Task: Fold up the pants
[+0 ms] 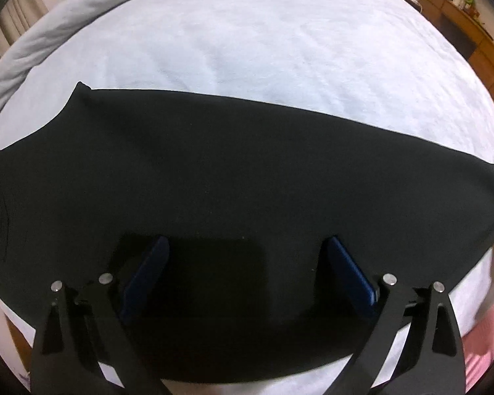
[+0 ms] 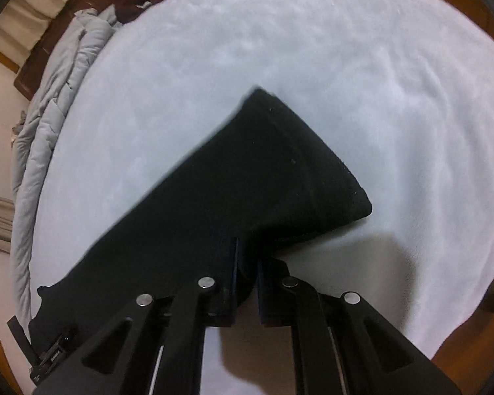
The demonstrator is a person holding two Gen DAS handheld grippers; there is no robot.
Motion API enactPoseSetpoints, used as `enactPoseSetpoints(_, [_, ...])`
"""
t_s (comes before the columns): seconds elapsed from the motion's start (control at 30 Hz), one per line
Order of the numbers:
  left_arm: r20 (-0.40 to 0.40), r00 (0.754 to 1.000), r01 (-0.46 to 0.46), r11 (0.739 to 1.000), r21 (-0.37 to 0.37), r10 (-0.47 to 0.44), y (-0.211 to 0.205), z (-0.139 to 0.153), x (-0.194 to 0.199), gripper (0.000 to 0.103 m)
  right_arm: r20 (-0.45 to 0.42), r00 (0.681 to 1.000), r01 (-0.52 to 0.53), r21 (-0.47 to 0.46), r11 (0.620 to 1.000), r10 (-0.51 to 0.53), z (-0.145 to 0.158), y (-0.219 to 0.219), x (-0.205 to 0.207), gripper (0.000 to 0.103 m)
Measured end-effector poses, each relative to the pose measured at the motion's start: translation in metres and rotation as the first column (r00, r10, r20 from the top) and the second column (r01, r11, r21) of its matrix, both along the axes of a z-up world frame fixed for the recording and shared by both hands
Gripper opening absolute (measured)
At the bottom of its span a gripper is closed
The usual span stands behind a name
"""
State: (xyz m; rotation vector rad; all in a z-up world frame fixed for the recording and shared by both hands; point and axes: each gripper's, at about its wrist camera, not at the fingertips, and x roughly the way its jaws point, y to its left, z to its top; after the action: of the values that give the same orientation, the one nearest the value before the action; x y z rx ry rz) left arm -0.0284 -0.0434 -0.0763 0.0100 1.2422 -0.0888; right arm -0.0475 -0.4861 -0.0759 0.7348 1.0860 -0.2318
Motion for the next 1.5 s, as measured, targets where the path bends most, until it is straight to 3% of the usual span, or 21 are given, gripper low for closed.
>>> enactPoseSetpoints(0.17, [-0.024,0.994,-0.108,0.985,-0.138,0.105,0.026,0.022,0.002,0.096,0.146,0.984,-0.085,-0.097,0.992,0.098,0.066,0.035,0.009,0.009])
enactPoseSetpoints(0.33, [-0.021,0.985,-0.171,0.97,-0.174,0.17,0.066,0.036,-0.005,0.096,0.256,0.917,-0.262,-0.191,0.946,0.306,0.113,0.115,0.023,0.01])
enactPoseSetpoints(0.47, [-0.007,0.977,-0.213,0.963,-0.167,0.215,0.089,0.049,-0.021,0.096,0.232,0.861,-0.406,-0.226,0.886,0.453,0.109,0.184,0.042,0.01])
enactPoseSetpoints(0.63, [-0.024,0.967,-0.253,0.95,-0.184,0.253,0.129,0.054,-0.008,0.096,0.177,0.807,-0.53,-0.205,0.823,0.563,0.081,0.248,0.04,0.01])
enactPoseSetpoints(0.83, [-0.05,0.967,-0.255,0.939,-0.231,0.25,0.138,0.053,-0.002,0.096,0.154,0.734,-0.624,-0.23,0.747,0.661,0.069,0.31,0.038,0.01])
enactPoseSetpoints(0.93, [-0.069,0.967,-0.255,0.933,-0.253,0.245,0.123,0.045,0.014,0.096,0.127,0.703,-0.667,-0.224,0.711,0.699,0.057,0.336,0.041,0.01])
enactPoseSetpoints(1.07, [-0.086,0.968,-0.252,0.928,-0.274,0.238,0.117,0.039,0.018,0.096,0.057,0.681,-0.708,-0.207,0.676,0.73,0.029,0.355,0.039,0.032])
enactPoseSetpoints(1.1, [-0.091,0.968,-0.252,0.926,-0.282,0.236,0.112,0.038,0.021,0.096,0.062,0.675,-0.713,-0.202,0.671,0.736,0.027,0.356,0.038,0.046])
enactPoseSetpoints(1.23, [-0.129,0.969,-0.242,0.914,-0.327,0.21,0.099,0.031,0.024,0.096,0.123,0.64,-0.751,-0.107,0.651,0.759,0.033,0.35,0.032,0.061])
enactPoseSetpoints(1.33, [-0.138,0.972,-0.225,0.913,-0.342,0.188,0.083,0.027,0.034,0.096,0.179,0.64,-0.756,-0.033,0.654,0.748,0.04,0.337,0.028,0.062])
enactPoseSetpoints(1.5, [-0.169,0.976,-0.187,0.933,-0.306,0.14,0.055,0.017,0.04,0.096,0.185,0.716,-0.68,-0.033,0.732,0.673,0.054,0.29,0.022,0.062])
